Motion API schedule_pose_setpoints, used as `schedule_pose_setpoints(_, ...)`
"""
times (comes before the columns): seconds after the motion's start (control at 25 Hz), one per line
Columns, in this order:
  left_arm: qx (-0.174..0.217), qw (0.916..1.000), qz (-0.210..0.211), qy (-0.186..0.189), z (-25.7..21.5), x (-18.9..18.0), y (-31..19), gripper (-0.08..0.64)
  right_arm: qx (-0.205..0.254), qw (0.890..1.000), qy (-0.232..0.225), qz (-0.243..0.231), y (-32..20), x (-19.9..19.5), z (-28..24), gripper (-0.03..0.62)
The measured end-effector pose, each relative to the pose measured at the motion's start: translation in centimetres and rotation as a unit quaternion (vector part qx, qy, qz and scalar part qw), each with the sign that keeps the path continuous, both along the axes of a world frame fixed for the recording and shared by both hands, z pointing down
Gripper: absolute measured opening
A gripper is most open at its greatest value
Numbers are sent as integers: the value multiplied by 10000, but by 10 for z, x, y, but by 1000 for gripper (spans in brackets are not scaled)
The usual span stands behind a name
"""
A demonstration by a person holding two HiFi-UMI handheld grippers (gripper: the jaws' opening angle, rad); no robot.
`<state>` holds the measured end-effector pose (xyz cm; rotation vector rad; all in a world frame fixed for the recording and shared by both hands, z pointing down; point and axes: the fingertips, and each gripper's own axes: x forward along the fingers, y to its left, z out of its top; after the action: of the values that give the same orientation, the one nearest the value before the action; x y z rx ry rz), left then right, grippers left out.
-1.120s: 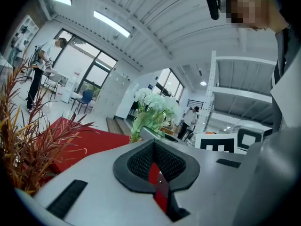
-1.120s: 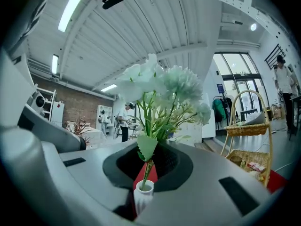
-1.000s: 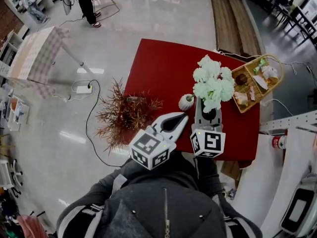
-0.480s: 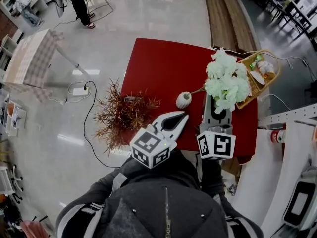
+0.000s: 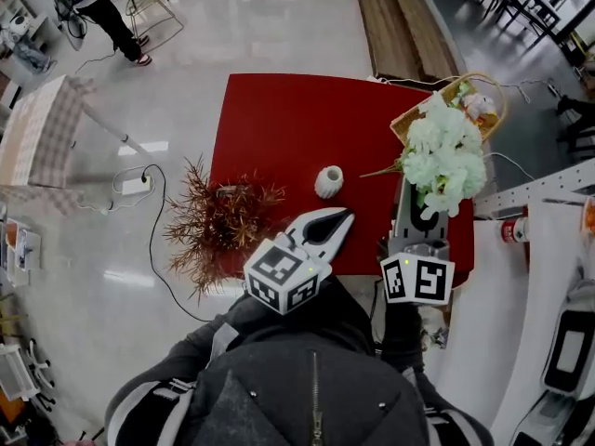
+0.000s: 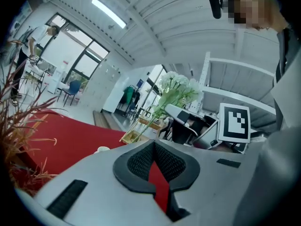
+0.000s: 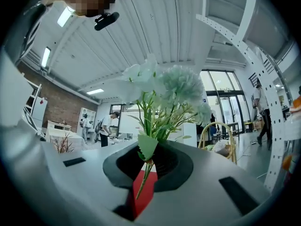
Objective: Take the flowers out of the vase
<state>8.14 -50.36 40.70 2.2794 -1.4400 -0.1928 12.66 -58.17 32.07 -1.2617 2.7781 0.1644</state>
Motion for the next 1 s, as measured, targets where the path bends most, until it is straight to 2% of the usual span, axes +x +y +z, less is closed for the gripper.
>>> schedule_pose_setpoints(0.24,-38,9990,437,57,5,20,1,9,-275,9976,221,598,8,37,28,34)
schedule_pose_setpoints(0.48,-71,9979,639,-1,10,30,0,9,-676,9929,427,882,22,56,67,34)
schedule_pose_setpoints(0.76,-159,9974,697,-18,17,31,3,9,-1178,9874,555,897,44,56,111,34)
schedule_pose_setpoints(1.0,-213,9969,760,20,21,34,5,9,-1288,9851,782,831,62,51,132,34)
